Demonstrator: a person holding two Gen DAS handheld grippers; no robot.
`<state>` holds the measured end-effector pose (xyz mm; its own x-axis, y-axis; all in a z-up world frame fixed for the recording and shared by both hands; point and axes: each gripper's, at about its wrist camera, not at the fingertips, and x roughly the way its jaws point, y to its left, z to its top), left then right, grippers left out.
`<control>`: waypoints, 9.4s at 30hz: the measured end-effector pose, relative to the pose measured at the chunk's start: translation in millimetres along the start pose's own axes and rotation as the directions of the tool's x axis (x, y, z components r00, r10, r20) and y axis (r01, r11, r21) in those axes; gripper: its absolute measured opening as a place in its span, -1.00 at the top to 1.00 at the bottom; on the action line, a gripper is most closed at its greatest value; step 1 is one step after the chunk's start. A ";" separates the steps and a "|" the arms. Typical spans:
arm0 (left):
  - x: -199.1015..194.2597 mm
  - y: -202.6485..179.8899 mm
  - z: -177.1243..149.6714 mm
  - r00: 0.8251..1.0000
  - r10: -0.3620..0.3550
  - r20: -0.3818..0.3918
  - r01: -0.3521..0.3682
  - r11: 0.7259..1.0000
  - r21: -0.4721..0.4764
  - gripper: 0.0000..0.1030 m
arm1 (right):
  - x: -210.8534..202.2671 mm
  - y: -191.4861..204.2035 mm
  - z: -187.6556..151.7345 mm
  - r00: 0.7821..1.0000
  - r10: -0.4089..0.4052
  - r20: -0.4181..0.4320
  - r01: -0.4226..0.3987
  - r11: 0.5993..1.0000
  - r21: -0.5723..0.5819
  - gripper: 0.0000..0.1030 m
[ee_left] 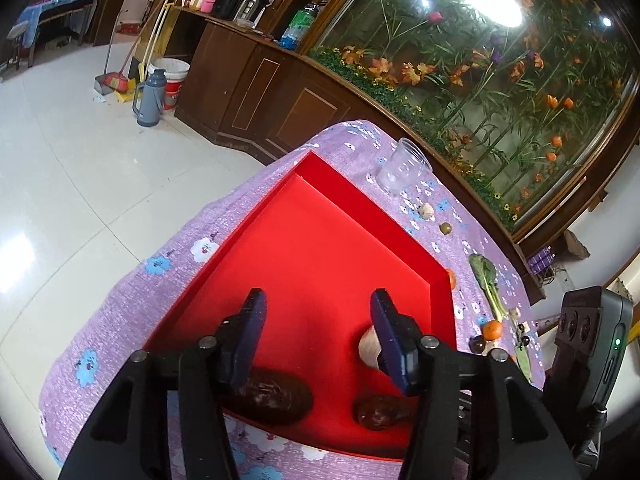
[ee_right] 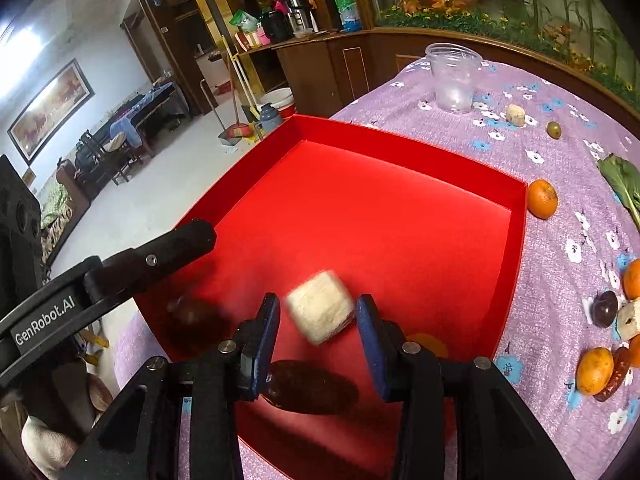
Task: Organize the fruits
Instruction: 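Carry the date and block into the red tray and open both tools, then move both open tools back over the remaining fruits, then grasp a mandarin with the left tool while the right tool grasps an orange, then carry both citrus fruits over the red tray and open both tools, then move both open tools back over the remaining fruits, then grasp a dark plum with the left tool while the right tool grasps a red date, then carry the plum and red date over the red tray and open both tools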
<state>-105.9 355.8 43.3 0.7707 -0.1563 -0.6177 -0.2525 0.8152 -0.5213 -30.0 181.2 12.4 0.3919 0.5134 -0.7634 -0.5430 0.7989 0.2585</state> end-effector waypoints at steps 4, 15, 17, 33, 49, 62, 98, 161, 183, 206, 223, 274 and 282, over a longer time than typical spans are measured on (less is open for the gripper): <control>-0.7 -5.3 -1.3 1.000 -0.002 -0.001 0.002 1.000 -0.009 -0.20 | -9.6 -5.2 0.9 1.000 0.001 0.029 -0.001 1.000 0.009 -0.06; -9.7 -39.1 -10.0 1.000 0.017 -0.009 -0.016 0.999 0.030 -0.44 | -38.0 -30.7 -11.9 0.993 -0.088 0.074 0.084 0.995 0.047 -0.08; -10.3 -48.7 -14.4 1.000 0.013 -0.019 -0.012 0.999 0.051 -0.44 | -45.6 -37.1 -16.8 0.991 -0.105 0.088 0.100 0.993 0.058 -0.13; -0.6 -146.6 -57.2 0.995 0.010 -0.101 0.019 0.960 0.279 -0.44 | -120.4 -140.3 -74.5 0.954 -0.261 0.149 0.226 0.950 0.216 -0.15; 69.3 -222.0 -109.1 0.971 0.003 -0.239 0.120 0.861 0.495 0.32 | -162.3 -255.2 -106.1 0.943 -0.295 0.153 0.205 0.878 0.433 -0.15; 124.7 -246.3 -121.2 0.952 0.011 -0.305 0.175 0.799 0.576 0.31 | -128.1 -275.5 -80.4 0.949 -0.269 0.163 0.166 0.869 0.466 -0.15; 69.3 -220.7 -110.7 0.968 -0.074 -0.241 0.182 0.866 0.467 0.44 | -141.4 -277.2 -89.9 0.935 -0.254 0.247 0.124 0.888 0.442 0.32; -6.5 -47.1 14.1 0.993 -0.105 -0.053 0.106 0.994 0.012 -0.41 | -58.1 -74.3 -7.6 0.991 0.039 0.128 -0.061 0.983 0.172 -0.04; -22.4 -182.6 -16.8 0.944 -0.263 -0.200 0.293 0.946 0.136 -0.52 | -232.0 -215.2 -93.2 0.902 -0.294 0.317 0.153 0.903 0.402 -0.09; 104.5 -211.1 -53.3 0.917 -0.123 -0.380 0.224 0.946 0.234 0.16 | -104.4 -212.8 -78.0 0.979 -0.155 0.133 0.111 0.951 0.287 -0.11; 174.9 -252.9 -82.5 0.906 -0.010 -0.423 0.194 0.898 0.395 0.42 | -97.4 -208.3 -84.6 0.975 -0.187 0.117 0.154 0.957 0.244 0.43; -10.9 -32.8 -16.4 0.999 0.041 -0.022 -0.038 0.993 0.107 0.55 | -116.6 -86.9 -57.7 0.981 -0.025 0.192 0.004 0.994 0.110 0.44; 9.2 -30.3 -6.9 0.997 0.051 -0.058 -0.043 0.990 0.137 0.55 | -78.8 -59.1 -25.9 0.991 -0.028 0.132 0.021 0.998 0.060 0.44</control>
<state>-95.2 325.8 49.3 0.7218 -0.1463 -0.6765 -0.2028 0.8898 -0.4087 -48.0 85.5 42.0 0.5015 0.5273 -0.6860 -0.4896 0.8266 0.2774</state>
